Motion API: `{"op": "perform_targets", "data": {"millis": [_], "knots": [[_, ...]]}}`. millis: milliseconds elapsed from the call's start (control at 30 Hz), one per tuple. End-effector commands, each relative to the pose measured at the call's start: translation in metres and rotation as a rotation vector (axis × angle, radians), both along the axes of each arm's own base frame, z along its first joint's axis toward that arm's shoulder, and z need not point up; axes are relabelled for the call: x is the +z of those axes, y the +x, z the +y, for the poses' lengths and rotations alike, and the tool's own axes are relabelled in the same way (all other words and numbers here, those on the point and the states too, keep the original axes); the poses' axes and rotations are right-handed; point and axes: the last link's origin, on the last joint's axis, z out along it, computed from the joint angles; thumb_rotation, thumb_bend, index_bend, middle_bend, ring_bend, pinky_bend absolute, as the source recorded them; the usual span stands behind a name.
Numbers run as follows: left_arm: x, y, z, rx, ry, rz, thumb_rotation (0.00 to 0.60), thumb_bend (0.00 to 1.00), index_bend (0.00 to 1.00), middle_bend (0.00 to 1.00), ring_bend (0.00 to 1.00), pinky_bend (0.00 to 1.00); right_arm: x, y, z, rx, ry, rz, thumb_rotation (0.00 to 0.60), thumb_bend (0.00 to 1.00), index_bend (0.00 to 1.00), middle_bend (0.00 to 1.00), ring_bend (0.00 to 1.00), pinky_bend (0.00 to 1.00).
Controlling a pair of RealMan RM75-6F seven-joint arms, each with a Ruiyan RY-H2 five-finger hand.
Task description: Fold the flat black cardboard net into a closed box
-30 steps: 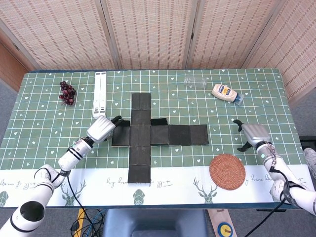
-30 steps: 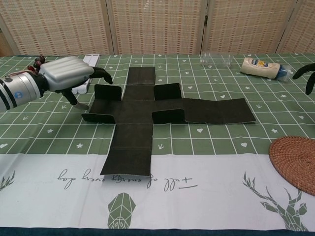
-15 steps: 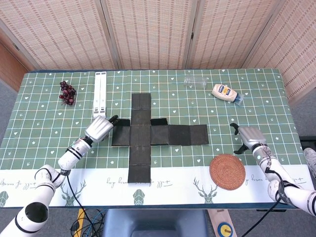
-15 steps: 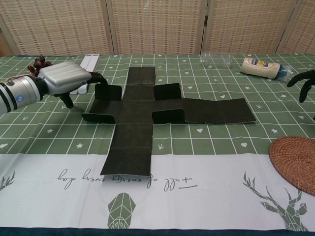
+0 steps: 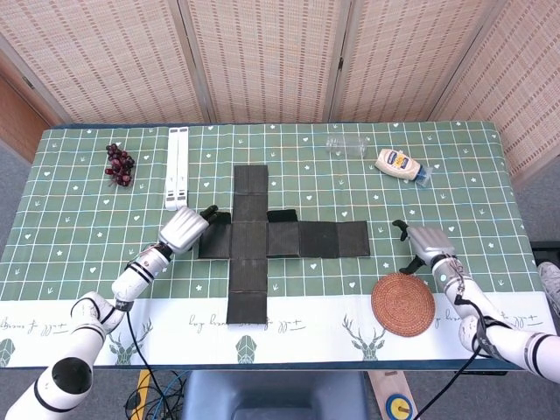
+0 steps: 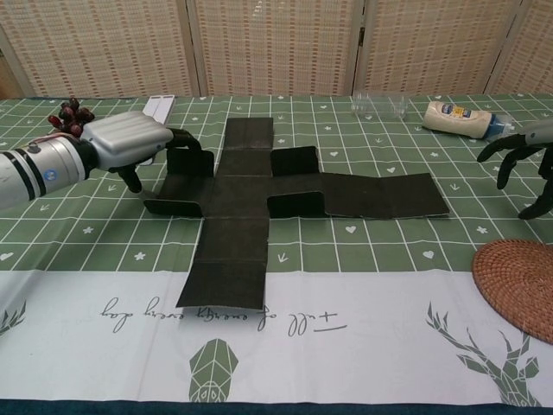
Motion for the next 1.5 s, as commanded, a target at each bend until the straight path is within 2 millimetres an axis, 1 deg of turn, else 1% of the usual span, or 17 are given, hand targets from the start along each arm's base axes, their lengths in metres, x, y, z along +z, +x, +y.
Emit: {"op": "perform_targets", "data": {"millis": [33, 567, 733, 967, 1100, 1300, 1500], "knots": [[0.000, 0.000, 0.000, 0.005, -0.001, -0.005, 0.600, 0.14, 0.21, 0.22, 0.79, 1.00, -0.006, 0.001, -0.003, -0.008, 0.006, -0.010, 0.600, 0.17, 0.08, 0.28, 0.85, 1.00], [-0.004, 0.004, 0.000, 0.012, -0.006, -0.033, 0.600, 0.14, 0.21, 0.22, 0.78, 1.00, -0.042, 0.022, -0.018, -0.005, 0.005, -0.116, 0.600, 0.17, 0.08, 0.28, 0.85, 1.00], [-0.004, 0.005, 0.000, 0.013, -0.007, -0.036, 0.600, 0.14, 0.21, 0.22, 0.78, 1.00, -0.046, 0.025, -0.020, -0.018, -0.021, -0.132, 0.600, 0.17, 0.08, 0.28, 0.85, 1.00], [-0.003, 0.006, 0.000, 0.010, -0.005, -0.046, 0.600, 0.14, 0.21, 0.22, 0.78, 1.00, -0.046, 0.026, -0.021, -0.090, -0.060, -0.160, 0.600, 0.17, 0.08, 0.30, 0.86, 1.00], [-0.004, 0.007, 0.000, 0.009, -0.006, -0.049, 0.600, 0.14, 0.21, 0.22, 0.78, 1.00, -0.051, 0.027, -0.021, -0.116, -0.063, -0.182, 0.600, 0.19, 0.09, 0.31, 0.87, 1.00], [-0.005, 0.007, -0.001, 0.010, -0.009, -0.053, 0.600, 0.14, 0.20, 0.22, 0.78, 1.00, -0.061, 0.033, -0.021, -0.106, -0.052, -0.194, 0.600, 0.20, 0.09, 0.31, 0.87, 1.00], [-0.006, 0.008, -0.002, 0.012, -0.013, -0.066, 0.600, 0.14, 0.20, 0.22, 0.78, 1.00, -0.067, 0.041, -0.019, -0.081, -0.047, -0.215, 0.600, 0.21, 0.09, 0.32, 0.87, 1.00]]}}
